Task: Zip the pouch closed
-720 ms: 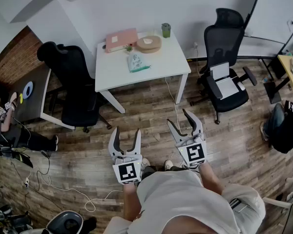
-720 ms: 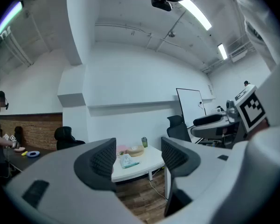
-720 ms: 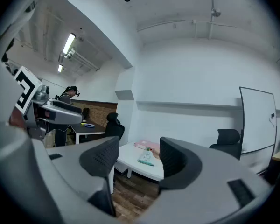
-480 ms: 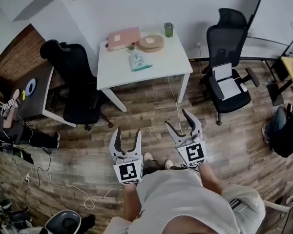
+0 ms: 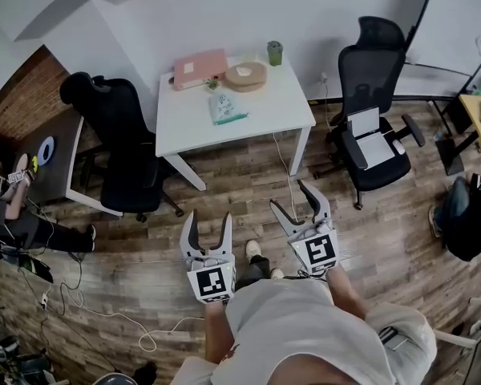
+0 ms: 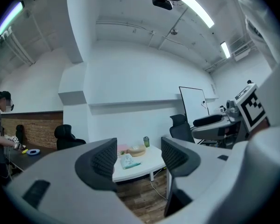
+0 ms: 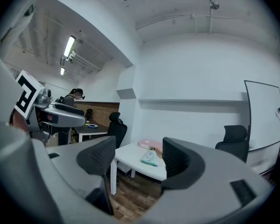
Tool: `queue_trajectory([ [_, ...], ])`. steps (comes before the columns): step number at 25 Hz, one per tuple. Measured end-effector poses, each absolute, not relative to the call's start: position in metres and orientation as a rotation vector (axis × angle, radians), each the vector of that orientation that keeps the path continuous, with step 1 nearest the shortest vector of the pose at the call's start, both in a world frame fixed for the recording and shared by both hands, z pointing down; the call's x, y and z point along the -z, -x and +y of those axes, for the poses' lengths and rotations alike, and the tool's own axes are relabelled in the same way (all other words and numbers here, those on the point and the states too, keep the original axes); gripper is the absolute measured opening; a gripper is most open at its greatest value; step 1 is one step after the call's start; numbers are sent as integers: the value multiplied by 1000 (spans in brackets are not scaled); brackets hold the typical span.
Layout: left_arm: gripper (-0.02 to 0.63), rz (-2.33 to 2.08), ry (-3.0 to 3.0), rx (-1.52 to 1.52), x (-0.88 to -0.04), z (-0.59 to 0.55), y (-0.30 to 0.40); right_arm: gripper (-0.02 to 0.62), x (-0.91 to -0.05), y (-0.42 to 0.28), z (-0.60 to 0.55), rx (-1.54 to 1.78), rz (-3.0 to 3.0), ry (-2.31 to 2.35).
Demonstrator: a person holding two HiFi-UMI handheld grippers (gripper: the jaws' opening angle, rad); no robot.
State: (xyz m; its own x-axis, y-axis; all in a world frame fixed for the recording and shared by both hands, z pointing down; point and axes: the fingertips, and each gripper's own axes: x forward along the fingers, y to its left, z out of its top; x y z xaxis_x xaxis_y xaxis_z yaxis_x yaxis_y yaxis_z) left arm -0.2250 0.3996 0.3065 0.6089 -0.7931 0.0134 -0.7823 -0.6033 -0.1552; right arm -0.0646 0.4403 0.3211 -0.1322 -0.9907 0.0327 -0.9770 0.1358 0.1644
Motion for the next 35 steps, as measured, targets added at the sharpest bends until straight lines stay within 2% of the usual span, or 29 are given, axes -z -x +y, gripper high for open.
queue_trajectory([
  [35,284,1144,2819,93,-322,176,209,307,-339,51,242,87,-2039,-2060],
])
